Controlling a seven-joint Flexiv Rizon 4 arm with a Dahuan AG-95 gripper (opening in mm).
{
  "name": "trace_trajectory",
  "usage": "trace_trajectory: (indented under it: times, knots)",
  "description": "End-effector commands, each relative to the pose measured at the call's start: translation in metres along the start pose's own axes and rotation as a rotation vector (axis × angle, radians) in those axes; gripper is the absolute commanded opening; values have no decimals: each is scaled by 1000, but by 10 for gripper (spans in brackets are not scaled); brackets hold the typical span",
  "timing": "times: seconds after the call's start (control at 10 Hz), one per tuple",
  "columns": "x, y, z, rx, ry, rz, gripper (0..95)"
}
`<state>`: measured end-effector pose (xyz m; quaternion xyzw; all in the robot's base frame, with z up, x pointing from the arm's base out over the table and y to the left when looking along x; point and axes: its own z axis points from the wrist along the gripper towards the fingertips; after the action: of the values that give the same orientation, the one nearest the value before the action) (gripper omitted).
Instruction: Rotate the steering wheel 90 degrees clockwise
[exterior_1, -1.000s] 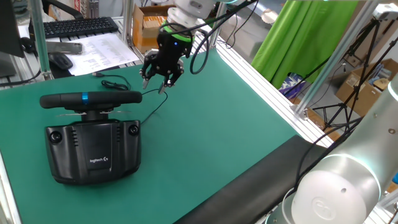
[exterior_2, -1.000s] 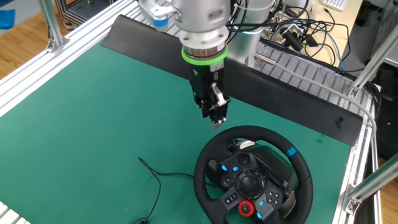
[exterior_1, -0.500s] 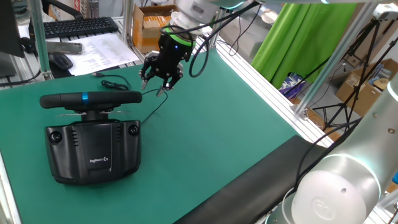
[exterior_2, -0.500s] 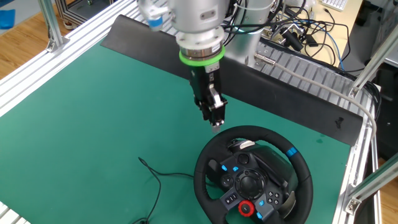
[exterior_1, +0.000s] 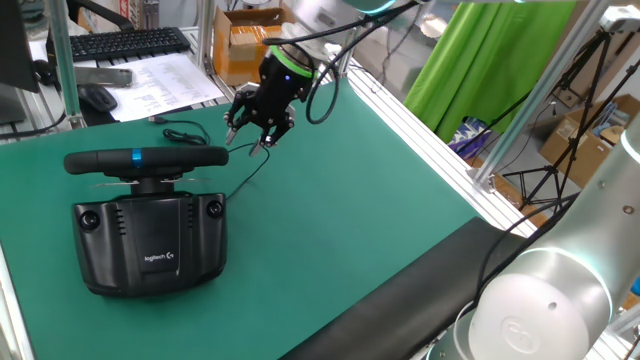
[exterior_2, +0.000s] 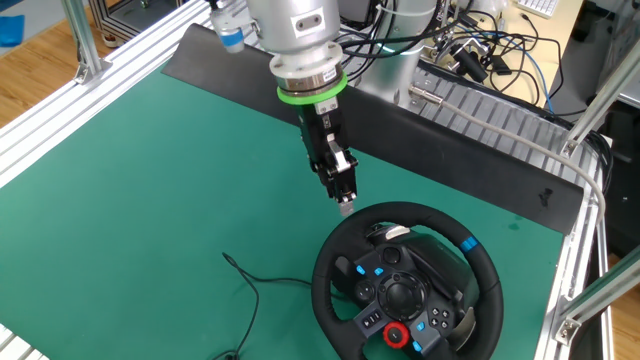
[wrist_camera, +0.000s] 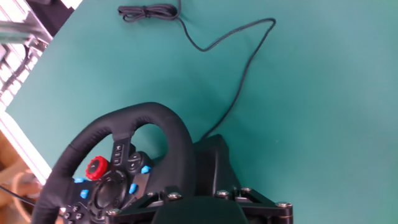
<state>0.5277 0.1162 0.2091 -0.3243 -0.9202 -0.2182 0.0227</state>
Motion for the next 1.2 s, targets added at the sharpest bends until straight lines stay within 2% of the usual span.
trace_trajectory:
  times: [0.1,0.4,0.6,1.0,1.2]
  knots:
    - [-3,1,7,-11,-9,25,380]
    - [-4,2,12,-30,-12,43,380]
    - [-4,2,13,-78,8,97,380]
    - [-4,2,19,-89,1,139,380]
    - [-1,5,20,-99,9,170,380]
